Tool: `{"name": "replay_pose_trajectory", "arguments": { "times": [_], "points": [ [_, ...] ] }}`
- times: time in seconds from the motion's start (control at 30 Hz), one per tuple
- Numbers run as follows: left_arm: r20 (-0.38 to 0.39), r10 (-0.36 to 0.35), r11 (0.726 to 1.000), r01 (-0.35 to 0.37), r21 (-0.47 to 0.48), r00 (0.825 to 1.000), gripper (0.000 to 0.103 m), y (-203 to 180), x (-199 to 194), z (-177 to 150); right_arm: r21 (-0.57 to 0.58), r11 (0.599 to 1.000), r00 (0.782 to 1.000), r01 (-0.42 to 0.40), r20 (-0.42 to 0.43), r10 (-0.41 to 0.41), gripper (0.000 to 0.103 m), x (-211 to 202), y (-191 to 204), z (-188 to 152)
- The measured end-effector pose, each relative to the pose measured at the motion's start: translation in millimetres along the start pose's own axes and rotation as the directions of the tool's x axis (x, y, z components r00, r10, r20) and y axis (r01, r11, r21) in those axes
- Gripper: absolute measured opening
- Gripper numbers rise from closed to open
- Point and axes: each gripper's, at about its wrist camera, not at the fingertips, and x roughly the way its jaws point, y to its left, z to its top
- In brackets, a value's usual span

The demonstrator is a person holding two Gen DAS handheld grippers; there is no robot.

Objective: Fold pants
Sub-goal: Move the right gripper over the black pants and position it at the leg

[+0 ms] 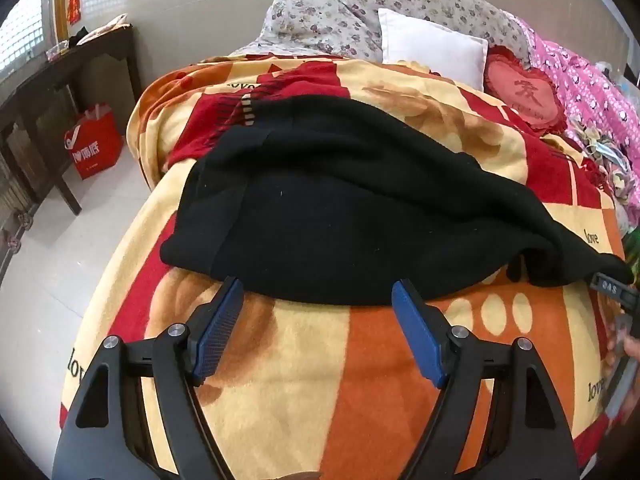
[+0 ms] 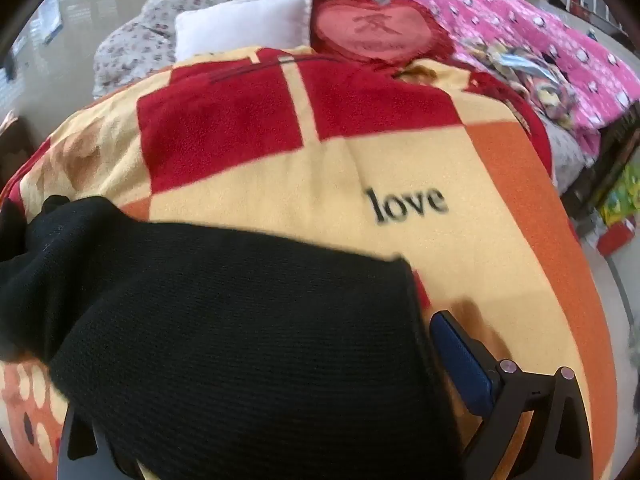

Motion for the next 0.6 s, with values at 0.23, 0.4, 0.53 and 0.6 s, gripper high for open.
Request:
{"name": "replay_pose_trajectory", "arguments": {
  "times": [0.23, 0.4, 0.53, 0.6],
  "points": [
    [0.007, -0.010, 1.000, 0.010, -0.012, 1.000, 0.077, -1, -4, -3, -0.049, 0.997, 0.995, -0.057, 0.073, 0.061, 0.085, -50, 13, -30],
    [0.015, -0.024, 1.000, 0.024, -0.004, 1.000, 0.077, -7, -12, -9, -0.102, 0.991, 0.989, -0.084, 0.111, 0.096, 0.085, -74, 38, -43],
    [0.007, -0.052, 0.999, 0.052, -0.003, 0.999, 0.077, -7, -14, -4, -0.141, 0.986, 0.987, -0.087, 0.124, 0.104, 0.085, -82, 59, -42],
    [0.005, -0.060, 0.998, 0.060, -0.010, 0.998, 0.077, -7, -14, -5, -0.165, 0.982, 0.987, -0.087, 0.122, 0.108, 0.085, -83, 74, -43]
  ]
}}
